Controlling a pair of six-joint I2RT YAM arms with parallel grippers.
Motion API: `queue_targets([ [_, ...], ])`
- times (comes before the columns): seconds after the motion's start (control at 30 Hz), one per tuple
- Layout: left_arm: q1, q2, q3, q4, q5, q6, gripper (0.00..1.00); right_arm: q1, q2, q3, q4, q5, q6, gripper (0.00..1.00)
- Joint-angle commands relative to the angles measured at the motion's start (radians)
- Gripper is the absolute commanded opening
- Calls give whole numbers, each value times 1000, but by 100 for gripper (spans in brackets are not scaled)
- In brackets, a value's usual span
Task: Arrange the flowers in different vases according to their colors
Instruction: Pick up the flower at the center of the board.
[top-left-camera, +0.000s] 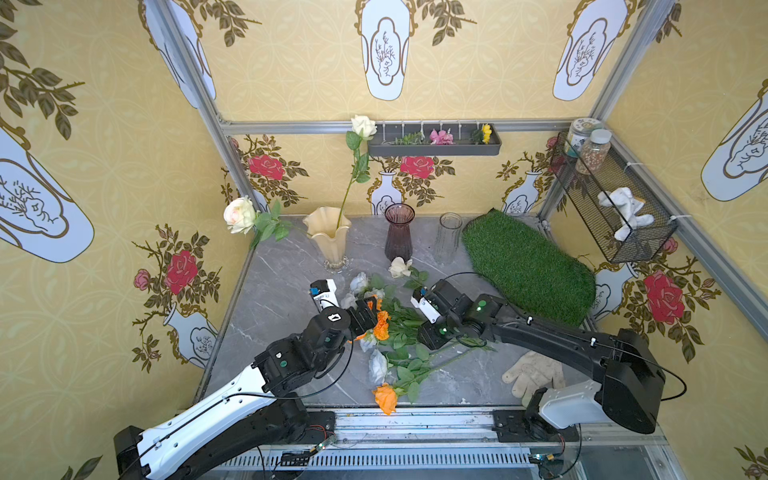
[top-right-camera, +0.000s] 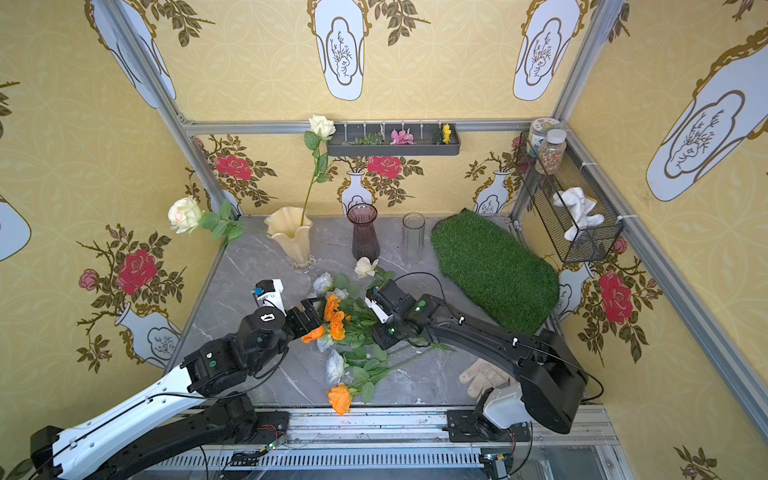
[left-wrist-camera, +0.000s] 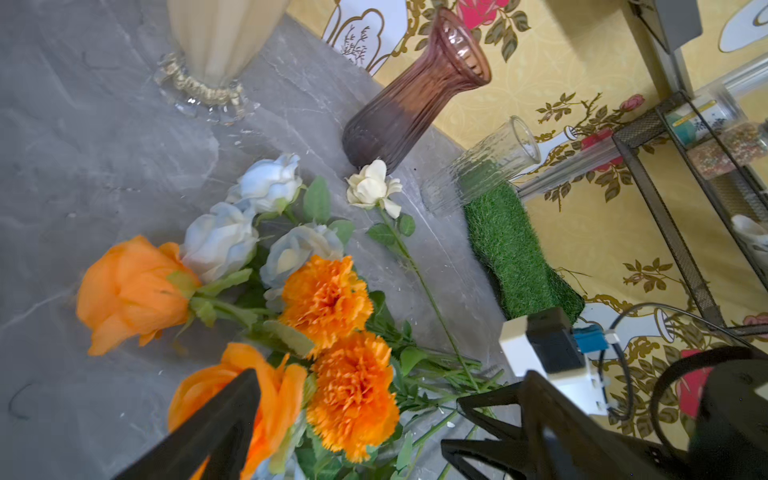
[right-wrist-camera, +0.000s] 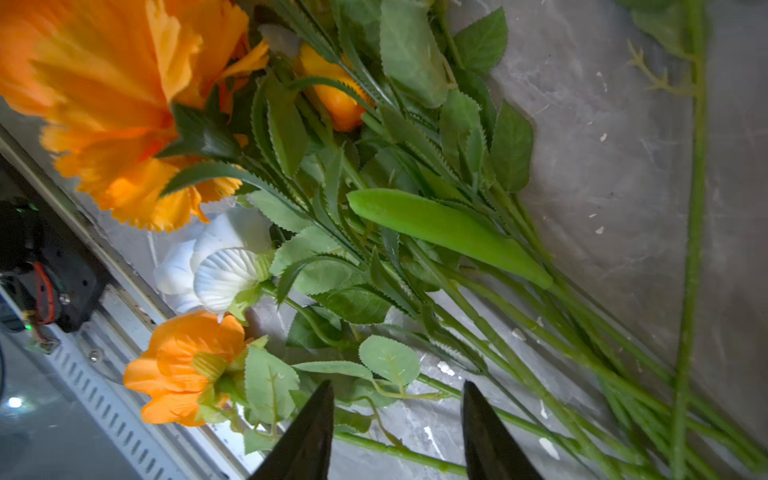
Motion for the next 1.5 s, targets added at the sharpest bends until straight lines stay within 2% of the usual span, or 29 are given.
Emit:
queue_targets([
  [0.0, -2, -62, -34, -10, -58, -71, 100, 19, 23, -12, 83, 74, -78, 43],
  [0.1, -1, -63, -48, -3, -62, -79, 100, 48, 57, -19, 114, 109, -117, 41],
  [0.27, -1, -24, -33, -11, -69, -83, 100, 72, 122, -9, 147, 155, -155, 46],
  [0.37, -2, -43, -47, -9, -82, -92, 100, 74, 150, 6, 162, 218, -170, 51],
  [0.47, -2, -64, -65, -6, -94, -102, 100, 61, 170, 19, 193, 257, -193, 51],
  [0.6, -2, -57, -69, 4, -100, -100, 100, 18, 209, 71, 212, 203, -204, 42],
  [0.67, -1, -39, -62, 10, -100, -92, 100, 1, 234, 112, 197, 180, -211, 26],
  [0.77, -2, -7, -49, 13, -99, -84, 100, -5, 249, 153, 182, 163, -224, 10],
  [0.9, -1, 17, -41, 23, -103, -76, 100, -10, 242, 185, 166, 160, -251, 1],
  [1.2, -1, 36, -41, 47, -91, -59, 100, -51, 197, 279, 86, 39, -289, 0],
  [1.33, -2, 55, -29, 63, -62, -33, 100, -81, 159, 297, 84, -68, -248, 0],
  [1.47, -2, 56, -29, 72, -47, -25, 100, -117, 91, 284, 140, -116, -195, 0],
])
